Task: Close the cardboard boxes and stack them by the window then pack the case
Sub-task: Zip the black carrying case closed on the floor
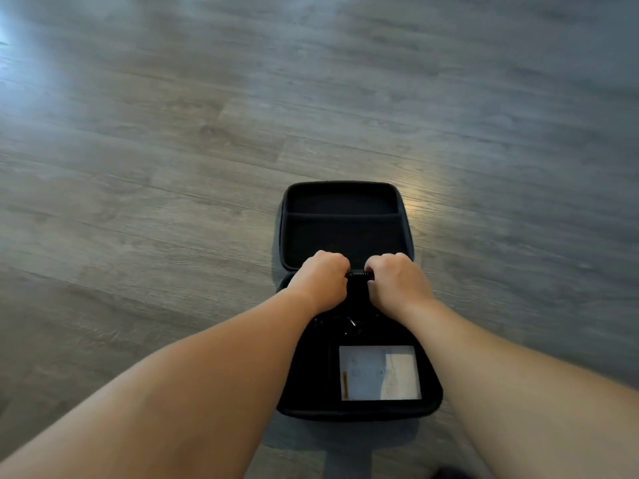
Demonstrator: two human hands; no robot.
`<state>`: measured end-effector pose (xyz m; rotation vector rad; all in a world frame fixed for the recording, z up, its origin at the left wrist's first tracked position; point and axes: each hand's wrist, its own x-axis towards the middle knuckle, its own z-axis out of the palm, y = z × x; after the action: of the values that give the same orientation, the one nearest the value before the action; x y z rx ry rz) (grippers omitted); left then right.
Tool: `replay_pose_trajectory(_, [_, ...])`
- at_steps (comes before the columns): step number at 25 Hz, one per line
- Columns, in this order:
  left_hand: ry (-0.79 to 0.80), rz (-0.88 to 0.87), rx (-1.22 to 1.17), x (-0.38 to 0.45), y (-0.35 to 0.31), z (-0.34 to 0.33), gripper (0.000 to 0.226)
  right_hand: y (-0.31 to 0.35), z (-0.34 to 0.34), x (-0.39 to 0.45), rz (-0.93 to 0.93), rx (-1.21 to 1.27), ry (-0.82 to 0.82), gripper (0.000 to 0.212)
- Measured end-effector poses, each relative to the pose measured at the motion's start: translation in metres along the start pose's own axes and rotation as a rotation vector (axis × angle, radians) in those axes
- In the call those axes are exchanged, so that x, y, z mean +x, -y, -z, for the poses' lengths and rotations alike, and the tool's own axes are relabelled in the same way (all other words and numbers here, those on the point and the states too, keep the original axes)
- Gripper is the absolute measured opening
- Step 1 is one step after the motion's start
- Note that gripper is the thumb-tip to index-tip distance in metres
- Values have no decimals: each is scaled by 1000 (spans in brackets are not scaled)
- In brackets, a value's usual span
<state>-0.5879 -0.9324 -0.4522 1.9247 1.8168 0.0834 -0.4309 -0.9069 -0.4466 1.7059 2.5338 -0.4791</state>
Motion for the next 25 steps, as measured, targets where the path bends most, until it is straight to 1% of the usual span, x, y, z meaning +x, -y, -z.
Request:
replay_pose_trajectory(4, [61,-22,8,7,-15,-12,15,-21,-3,-14,-45,43,34,14])
replay_pose_trajectory(6, [68,-16,15,8,-13,-13,16,-24,-7,-15,-64,60,47,17])
replay_pose_trajectory(8, [12,11,31,7,-5,-11,19,-27,-10,-12,-110,105,49,17])
replay_pose_trajectory(10, [-70,86,7,6,9,-6,19,-30,-14,-9,-158,176,18,15])
replay_pose_trajectory(13, [-163,205,-9,2,36,2,16,-35,-18,-6,-215,233,-102,12])
replay_pose_trajectory(15, [-204,297,-25,-3,52,7,13,-38,-18,0,-275,220,-148,16])
replay_pose_trajectory(17, [-227,373,-25,-6,65,12,11,-43,-15,7,-348,230,-136,27])
replay_pose_trajectory(18, [-228,405,-23,-7,70,13,12,-44,-13,11,-381,256,-113,37])
replay_pose_trajectory(21, [-213,492,1,-6,74,13,25,-48,-9,18,-452,382,-44,65])
replay_pose_trajectory(23, [-177,533,-38,-1,71,10,25,-49,-8,23,-457,424,1,71])
replay_pose_trajectory(25, [-170,573,-135,5,67,10,22,-46,-6,32,-430,416,22,75])
